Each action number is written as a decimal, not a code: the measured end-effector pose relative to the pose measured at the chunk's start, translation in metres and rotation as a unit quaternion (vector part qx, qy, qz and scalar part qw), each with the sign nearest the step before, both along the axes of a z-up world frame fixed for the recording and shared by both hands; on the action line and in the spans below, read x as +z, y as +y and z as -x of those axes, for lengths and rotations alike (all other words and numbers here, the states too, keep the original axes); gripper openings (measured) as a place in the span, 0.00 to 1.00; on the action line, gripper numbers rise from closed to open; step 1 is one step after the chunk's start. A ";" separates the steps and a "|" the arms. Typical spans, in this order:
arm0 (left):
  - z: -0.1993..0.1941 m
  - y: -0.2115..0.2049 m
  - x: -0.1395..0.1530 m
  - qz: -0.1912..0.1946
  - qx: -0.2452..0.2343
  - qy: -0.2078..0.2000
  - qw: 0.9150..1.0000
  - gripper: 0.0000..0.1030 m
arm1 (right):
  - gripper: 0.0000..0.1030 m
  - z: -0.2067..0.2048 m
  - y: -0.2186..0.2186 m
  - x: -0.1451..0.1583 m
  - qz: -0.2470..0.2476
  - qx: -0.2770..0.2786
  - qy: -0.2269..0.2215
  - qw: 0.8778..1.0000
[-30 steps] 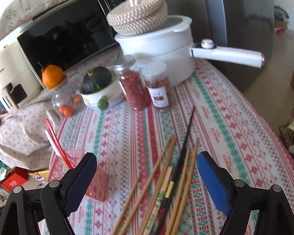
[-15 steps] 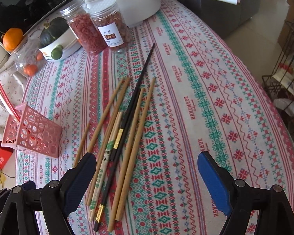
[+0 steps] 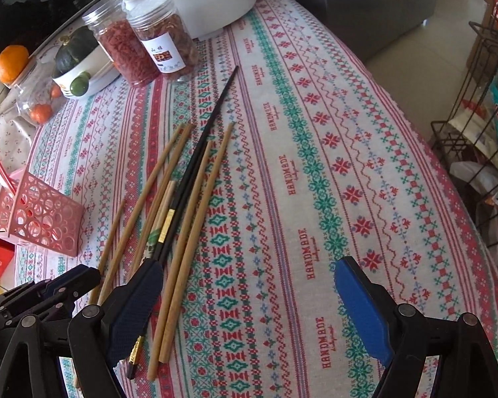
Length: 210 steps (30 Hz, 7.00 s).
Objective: Organize utensils
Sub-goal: 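Move the left tool to the chopstick pile and grasp one wooden chopstick, then grasp a wooden chopstick with the right tool while the left lifts its chopstick, then carry both chopsticks upright over the pink basket and open both tools to drop them, then return the left tool to the chopstick pile and grasp another wooden chopstick, then lift the chopstick with the left tool while the right grasps another wooden chopstick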
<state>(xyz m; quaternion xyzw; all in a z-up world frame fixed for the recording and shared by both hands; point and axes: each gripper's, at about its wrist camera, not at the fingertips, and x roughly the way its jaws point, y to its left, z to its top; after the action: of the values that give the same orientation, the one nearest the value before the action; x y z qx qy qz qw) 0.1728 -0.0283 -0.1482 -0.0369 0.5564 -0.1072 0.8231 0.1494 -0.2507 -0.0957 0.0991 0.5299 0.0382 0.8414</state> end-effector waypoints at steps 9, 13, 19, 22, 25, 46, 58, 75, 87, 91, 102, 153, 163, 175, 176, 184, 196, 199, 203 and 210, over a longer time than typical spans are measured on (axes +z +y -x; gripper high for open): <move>-0.017 -0.007 -0.012 -0.028 0.001 0.012 1.000 0.11 | 0.86 -0.002 -0.006 -0.001 -0.005 -0.006 0.003 1.000; -0.016 -0.005 -0.010 -0.023 0.001 0.015 1.000 0.07 | 0.86 -0.004 -0.002 -0.001 -0.005 -0.005 0.003 1.000; 0.007 0.006 0.020 -0.001 -0.015 -0.015 1.000 0.06 | 0.86 -0.012 0.014 0.000 -0.007 -0.001 0.000 1.000; 0.018 0.019 0.038 0.013 -0.014 -0.031 0.999 0.06 | 0.86 -0.018 0.026 -0.003 -0.022 0.004 0.004 1.000; 0.030 0.035 0.054 0.024 -0.012 -0.047 0.999 0.06 | 0.86 -0.028 0.040 -0.009 -0.044 0.014 0.014 0.999; 0.065 0.092 0.087 0.059 -0.001 -0.081 0.995 0.06 | 0.17 -0.093 0.135 -0.069 0.020 0.052 0.044 0.997; 0.070 0.105 0.098 0.054 0.004 -0.103 0.993 0.06 | 0.08 -0.093 0.130 -0.042 0.020 0.046 -0.016 0.999; 0.108 0.103 0.176 0.067 0.010 -0.239 0.969 0.06 | 0.06 -0.004 0.092 0.074 -0.060 0.078 -0.196 0.976; 0.101 0.119 0.211 0.082 0.066 -0.319 0.942 0.06 | 0.06 0.023 0.101 0.125 -0.055 0.109 -0.261 0.958; 0.097 0.119 0.217 0.072 0.079 -0.344 0.933 0.06 | 0.06 0.027 0.104 0.134 -0.066 0.114 -0.273 0.953; 0.051 0.122 0.184 0.055 0.111 -0.315 0.941 0.06 | 0.06 0.027 0.119 0.143 -0.094 0.118 -0.283 0.947; 0.056 0.100 0.102 0.047 0.058 -0.118 0.990 0.82 | 0.82 -0.011 0.085 0.080 -0.072 0.067 -0.141 0.985; 0.051 0.044 0.090 0.029 0.006 -0.095 0.995 0.82 | 0.82 -0.008 0.035 0.056 -0.032 0.042 -0.097 0.994; 0.034 -0.023 0.071 -0.015 -0.034 -0.077 0.996 0.82 | 0.83 -0.009 -0.014 0.037 -0.011 0.014 -0.064 0.998; 0.029 -0.029 0.069 -0.015 -0.034 -0.073 0.997 0.82 | 0.83 -0.010 -0.018 0.035 -0.009 0.010 -0.061 0.998; -0.018 -0.072 0.048 -0.049 -0.049 -0.054 0.996 0.76 | 0.83 -0.024 -0.045 0.016 0.000 -0.013 -0.036 0.999; -0.111 -0.098 0.008 -0.066 -0.025 -0.009 0.997 0.23 | 0.83 -0.041 -0.060 -0.003 -0.001 -0.012 -0.013 1.000; -0.122 -0.101 -0.004 -0.069 -0.023 0.011 0.997 0.19 | 0.83 -0.043 -0.061 -0.006 0.000 -0.013 -0.010 1.000; -0.127 -0.104 -0.006 -0.086 -0.023 0.009 0.996 0.15 | 0.83 -0.044 -0.064 -0.010 0.003 -0.016 -0.006 1.000; -0.107 -0.094 0.009 -0.081 -0.031 -0.017 0.996 0.08 | 0.83 -0.046 -0.061 -0.014 -0.001 -0.024 0.001 1.000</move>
<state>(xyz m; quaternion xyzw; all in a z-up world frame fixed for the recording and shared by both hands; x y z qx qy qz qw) 0.2797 -0.1220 -0.1394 0.0491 0.5498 -0.0880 0.8292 0.1954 -0.3121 -0.1093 0.1126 0.5281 0.0189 0.8415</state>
